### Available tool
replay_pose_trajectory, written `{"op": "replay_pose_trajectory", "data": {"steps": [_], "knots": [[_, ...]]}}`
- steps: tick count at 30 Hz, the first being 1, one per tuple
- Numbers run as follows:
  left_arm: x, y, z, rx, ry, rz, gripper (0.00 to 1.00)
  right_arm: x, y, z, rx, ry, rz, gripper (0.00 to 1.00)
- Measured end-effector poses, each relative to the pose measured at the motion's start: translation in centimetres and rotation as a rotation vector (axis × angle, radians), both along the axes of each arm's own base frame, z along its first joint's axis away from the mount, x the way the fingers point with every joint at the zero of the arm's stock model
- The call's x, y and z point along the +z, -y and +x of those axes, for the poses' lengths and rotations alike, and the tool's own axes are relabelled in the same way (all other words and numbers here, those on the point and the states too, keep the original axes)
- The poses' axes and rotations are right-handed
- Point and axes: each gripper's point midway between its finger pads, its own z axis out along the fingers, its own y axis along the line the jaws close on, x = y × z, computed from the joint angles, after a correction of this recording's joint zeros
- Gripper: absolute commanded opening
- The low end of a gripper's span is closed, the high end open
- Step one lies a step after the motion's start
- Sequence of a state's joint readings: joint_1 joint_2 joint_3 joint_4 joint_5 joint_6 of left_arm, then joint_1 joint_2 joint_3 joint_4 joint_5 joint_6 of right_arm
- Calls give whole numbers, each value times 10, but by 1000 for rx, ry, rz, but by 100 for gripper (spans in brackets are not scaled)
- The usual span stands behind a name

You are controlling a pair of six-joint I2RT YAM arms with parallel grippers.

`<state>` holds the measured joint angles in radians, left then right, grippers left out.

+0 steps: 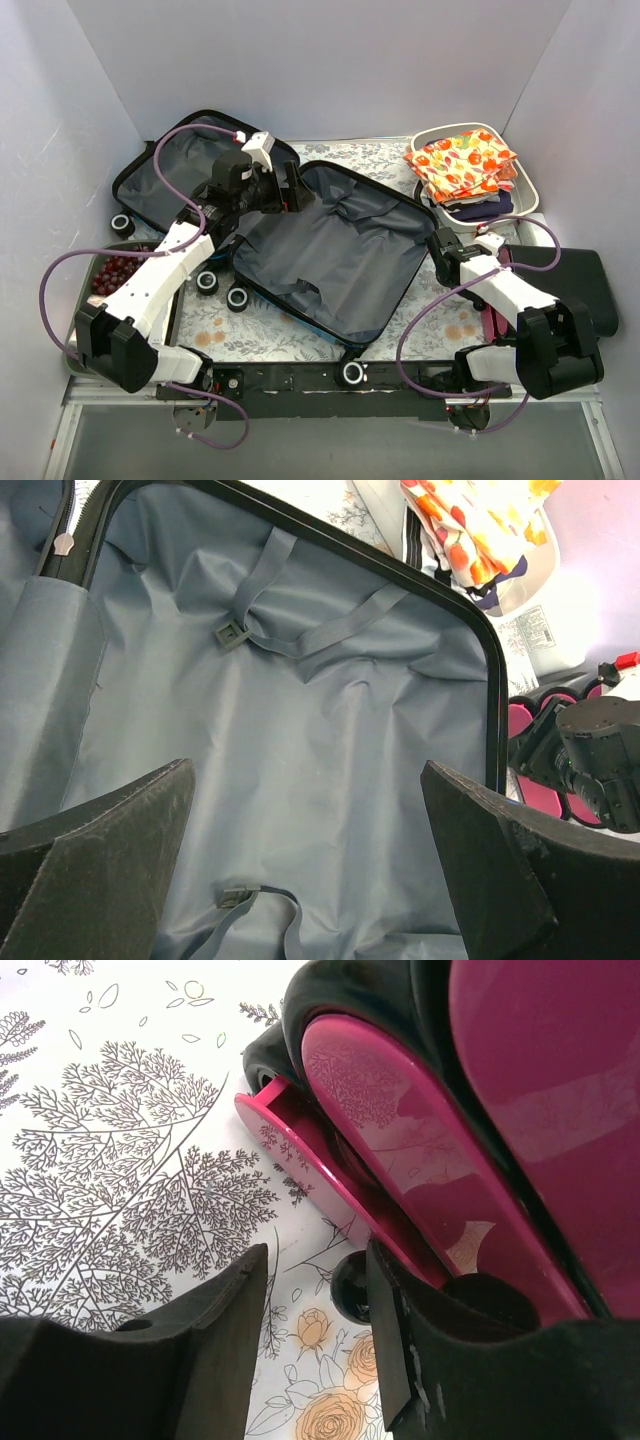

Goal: Open, take out, and arrange the luggage

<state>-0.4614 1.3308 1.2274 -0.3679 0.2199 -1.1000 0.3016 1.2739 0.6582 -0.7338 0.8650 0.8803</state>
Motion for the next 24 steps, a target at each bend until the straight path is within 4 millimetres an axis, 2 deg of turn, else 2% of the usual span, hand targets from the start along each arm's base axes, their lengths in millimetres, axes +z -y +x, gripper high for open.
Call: {"op": "replay_pose_trajectory", "data": {"steps": [10, 11, 12, 13, 14, 19, 21, 24], "knots": [[-3, -4, -3, 14, -29, 22, 98, 2, -4, 3, 43, -14, 18, 66], [-3, -6, -3, 19, -28, 25, 98, 3, -8, 5, 73, -15, 37, 78], [-2, -7, -4, 26, -25, 27, 98, 4, -15, 10, 115, -5, 76, 80], [0, -9, -4, 31, -20, 26, 98, 6, -21, 14, 149, 6, 105, 89], [1, -10, -5, 36, -15, 26, 98, 9, -29, 20, 198, 24, 140, 92], [13, -19, -10, 70, 11, 20, 98, 35, -80, 46, 457, 134, 339, 95], [17, -23, -11, 92, 22, 19, 98, 48, -93, 53, 532, 165, 378, 96], [20, -30, -11, 134, 23, 25, 98, 68, -100, 60, 602, 198, 399, 97]]}}
